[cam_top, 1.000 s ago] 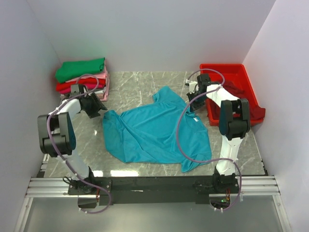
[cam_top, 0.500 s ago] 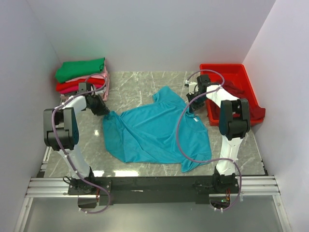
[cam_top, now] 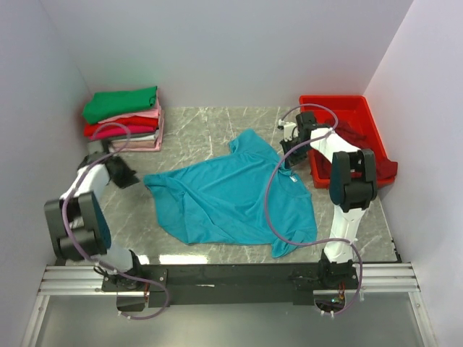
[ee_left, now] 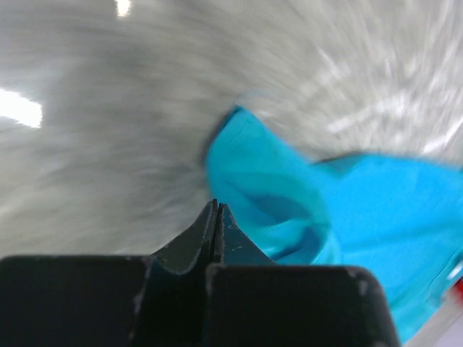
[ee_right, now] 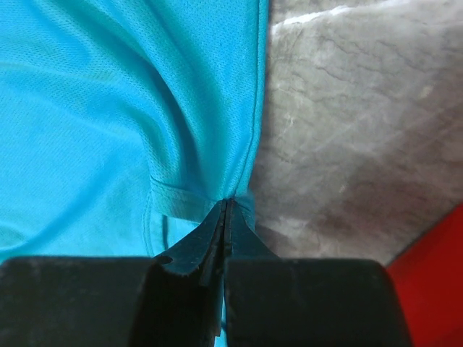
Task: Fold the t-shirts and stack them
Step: Flatten the tshirt out
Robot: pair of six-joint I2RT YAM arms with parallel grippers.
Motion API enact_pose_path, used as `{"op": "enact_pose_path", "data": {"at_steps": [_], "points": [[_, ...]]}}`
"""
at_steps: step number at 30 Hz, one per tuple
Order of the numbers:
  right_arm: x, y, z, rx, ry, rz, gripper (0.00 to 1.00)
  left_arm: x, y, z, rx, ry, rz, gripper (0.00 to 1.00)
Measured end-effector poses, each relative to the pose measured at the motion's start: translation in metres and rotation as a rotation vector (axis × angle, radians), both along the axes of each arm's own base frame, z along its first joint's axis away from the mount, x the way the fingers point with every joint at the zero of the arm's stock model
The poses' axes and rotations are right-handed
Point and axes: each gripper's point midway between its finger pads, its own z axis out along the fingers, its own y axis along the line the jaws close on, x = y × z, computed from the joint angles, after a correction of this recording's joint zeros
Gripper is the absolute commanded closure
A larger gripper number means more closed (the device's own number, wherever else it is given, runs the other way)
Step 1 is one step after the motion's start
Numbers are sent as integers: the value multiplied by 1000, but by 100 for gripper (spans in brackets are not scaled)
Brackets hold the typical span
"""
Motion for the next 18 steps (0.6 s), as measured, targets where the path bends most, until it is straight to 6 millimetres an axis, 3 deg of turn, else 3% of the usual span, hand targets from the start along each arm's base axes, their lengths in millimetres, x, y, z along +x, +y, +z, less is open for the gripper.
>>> {"op": "enact_pose_path", "data": {"at_steps": [4, 5, 6, 7, 9, 10, 13, 15, 18], "points": [[2, -3, 11, -14, -33, 0, 100, -23, 44, 14, 16, -53, 177, 98], [3, -4, 14, -20, -42, 1, 100, -27, 51, 14, 13, -55, 209, 94], [3, -5, 16, -25, -51, 2, 99, -31, 54, 13, 9, -55, 227, 82], [4, -5, 18, -27, -58, 4, 82, -33, 55, 12, 5, -52, 235, 75], [4, -5, 24, -27, -73, 15, 64, -38, 51, 13, -22, -61, 235, 58], [3, -4, 28, -28, -84, 33, 52, -40, 47, 17, -35, -77, 223, 54], [-7, 1, 42, -20, -120, 92, 42, -42, 33, 44, -65, -173, 170, 47], [-21, 13, 58, -19, -161, 158, 41, -41, 26, 69, -58, -263, 125, 44], [-48, 59, 83, -3, -237, 336, 40, -46, 22, 97, -14, -365, 73, 41]]}}
